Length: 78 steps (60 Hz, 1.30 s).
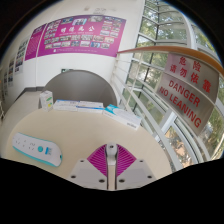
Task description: Unplug charger
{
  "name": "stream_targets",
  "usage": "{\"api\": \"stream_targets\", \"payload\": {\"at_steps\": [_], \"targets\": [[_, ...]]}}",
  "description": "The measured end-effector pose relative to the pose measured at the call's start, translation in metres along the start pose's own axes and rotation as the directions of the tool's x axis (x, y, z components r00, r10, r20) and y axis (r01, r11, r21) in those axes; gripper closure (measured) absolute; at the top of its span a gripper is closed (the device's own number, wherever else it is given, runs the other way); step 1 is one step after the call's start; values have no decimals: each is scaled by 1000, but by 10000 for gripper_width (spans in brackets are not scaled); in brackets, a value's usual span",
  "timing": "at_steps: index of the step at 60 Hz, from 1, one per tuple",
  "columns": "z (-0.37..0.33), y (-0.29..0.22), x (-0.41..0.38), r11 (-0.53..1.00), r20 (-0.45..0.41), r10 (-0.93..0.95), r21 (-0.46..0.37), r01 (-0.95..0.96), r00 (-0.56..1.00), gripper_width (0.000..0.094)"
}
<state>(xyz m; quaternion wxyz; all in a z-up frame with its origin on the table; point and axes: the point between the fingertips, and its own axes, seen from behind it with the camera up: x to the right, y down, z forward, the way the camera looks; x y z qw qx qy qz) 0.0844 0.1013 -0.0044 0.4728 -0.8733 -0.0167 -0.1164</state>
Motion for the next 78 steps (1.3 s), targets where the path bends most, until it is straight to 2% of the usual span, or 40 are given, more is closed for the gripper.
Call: {"api": "stream_targets", "payload": {"at_steps": [1, 3, 6, 9, 15, 21, 27, 29, 37, 57, 66, 78], "targets": [[-13, -14, 1, 1000, 11, -8, -14, 8, 1000, 852], [-3, 7, -11, 1000, 33, -10, -23, 11, 999, 832], [-8, -4, -8, 999, 71, -21, -41, 24, 997, 804], [-10, -10, -8, 999, 81, -29, -20, 31, 996, 754], [-21, -15, -23, 999, 154, 27, -29, -22, 988, 388], [-48, -26, -29, 996, 198, 81, -51, -73, 977, 275], [-83, -40, -32, 995, 212, 100, -49, -92, 972, 63], [-99, -45, -32, 994, 222, 106, -46, -98, 969, 95], [-166, -59, -31, 996, 219, 91, -19, -89, 971, 72], [-356, -50, -29, 1000, 125, 27, -8, -27, 992, 80], [-400, -45, -37, 999, 119, 47, 3, -48, 992, 80], [-423, -35, -46, 999, 127, 41, -11, -40, 991, 83]]}}
